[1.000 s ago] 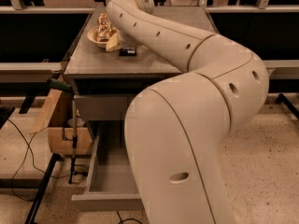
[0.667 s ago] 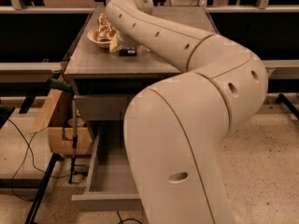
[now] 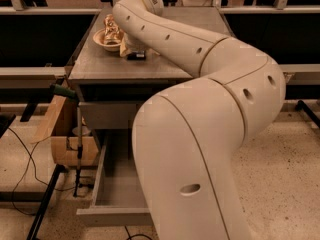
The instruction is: Place rxbar blueberry into middle drawer
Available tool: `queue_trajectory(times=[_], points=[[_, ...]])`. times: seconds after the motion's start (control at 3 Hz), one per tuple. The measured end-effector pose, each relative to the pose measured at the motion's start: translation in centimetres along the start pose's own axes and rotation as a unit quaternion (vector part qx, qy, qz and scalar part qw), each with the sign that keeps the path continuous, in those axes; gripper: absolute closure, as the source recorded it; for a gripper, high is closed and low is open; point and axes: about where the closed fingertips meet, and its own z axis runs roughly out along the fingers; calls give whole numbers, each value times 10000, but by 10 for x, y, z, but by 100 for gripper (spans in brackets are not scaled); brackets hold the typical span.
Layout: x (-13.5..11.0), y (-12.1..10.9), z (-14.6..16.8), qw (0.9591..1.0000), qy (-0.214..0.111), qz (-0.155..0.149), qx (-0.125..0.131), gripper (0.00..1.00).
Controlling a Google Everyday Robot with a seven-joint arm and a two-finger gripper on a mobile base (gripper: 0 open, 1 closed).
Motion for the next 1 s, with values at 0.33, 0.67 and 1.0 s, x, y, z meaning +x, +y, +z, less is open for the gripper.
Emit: queue_trajectory(times=[0.33,0.67,1.0], points=[[-2,1,-2,10000,-17,-7,-6,61],[-8,0,-11,10000,-50,10,-17,92],[-5,11,-12,9993,-316,-83,-204,100]])
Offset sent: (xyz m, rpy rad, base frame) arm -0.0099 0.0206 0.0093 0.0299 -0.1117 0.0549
